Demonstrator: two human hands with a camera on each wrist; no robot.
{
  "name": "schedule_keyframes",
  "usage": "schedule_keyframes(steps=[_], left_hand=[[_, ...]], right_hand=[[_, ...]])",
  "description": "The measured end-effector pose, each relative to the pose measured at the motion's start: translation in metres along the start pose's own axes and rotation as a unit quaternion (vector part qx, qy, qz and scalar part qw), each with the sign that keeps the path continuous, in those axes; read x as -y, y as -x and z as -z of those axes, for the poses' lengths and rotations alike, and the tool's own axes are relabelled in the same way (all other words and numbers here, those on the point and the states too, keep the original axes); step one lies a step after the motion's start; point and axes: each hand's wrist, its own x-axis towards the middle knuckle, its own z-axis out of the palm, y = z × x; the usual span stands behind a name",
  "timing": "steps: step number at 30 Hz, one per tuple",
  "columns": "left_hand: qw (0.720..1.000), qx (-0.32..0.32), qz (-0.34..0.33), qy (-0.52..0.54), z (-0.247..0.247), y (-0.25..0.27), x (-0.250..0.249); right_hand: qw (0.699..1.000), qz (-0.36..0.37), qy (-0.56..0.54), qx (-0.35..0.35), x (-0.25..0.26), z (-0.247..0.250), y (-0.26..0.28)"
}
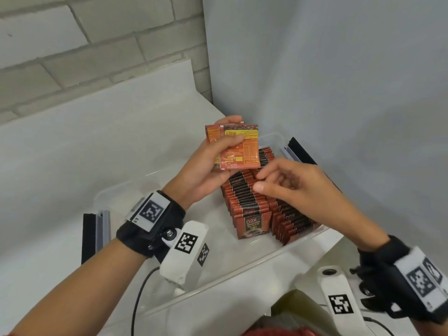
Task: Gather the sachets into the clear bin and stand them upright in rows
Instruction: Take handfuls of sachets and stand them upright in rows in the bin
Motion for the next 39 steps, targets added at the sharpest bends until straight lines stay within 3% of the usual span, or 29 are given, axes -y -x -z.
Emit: schedule_keyframes(steps=[9, 21, 28, 39], left_hand=[[0.998, 0.034, 0.015, -0.047, -0.002, 0.001, 0.004], [0.994, -0.027, 0.103, -0.024, -0.009, 0.001, 0.0], [0.994, 0.021, 0.106, -0.027, -0.008, 0.002, 0.003], [0.995, 0.049, 0.065, -0.058, -0.004, 0.002, 0.003]], right_hand=[[0.989, -0.032, -0.125, -0.064, -0.007, 0.001, -0.004], [0.967, 0.064, -0.186, -0.165, 0.0, 0.002, 0.003], [0.972, 0.099, -0.144, -0.154, -0.009, 0.002, 0.002], [0.98, 0.058, -0.134, -0.136, -0.006, 0.001, 0.004]])
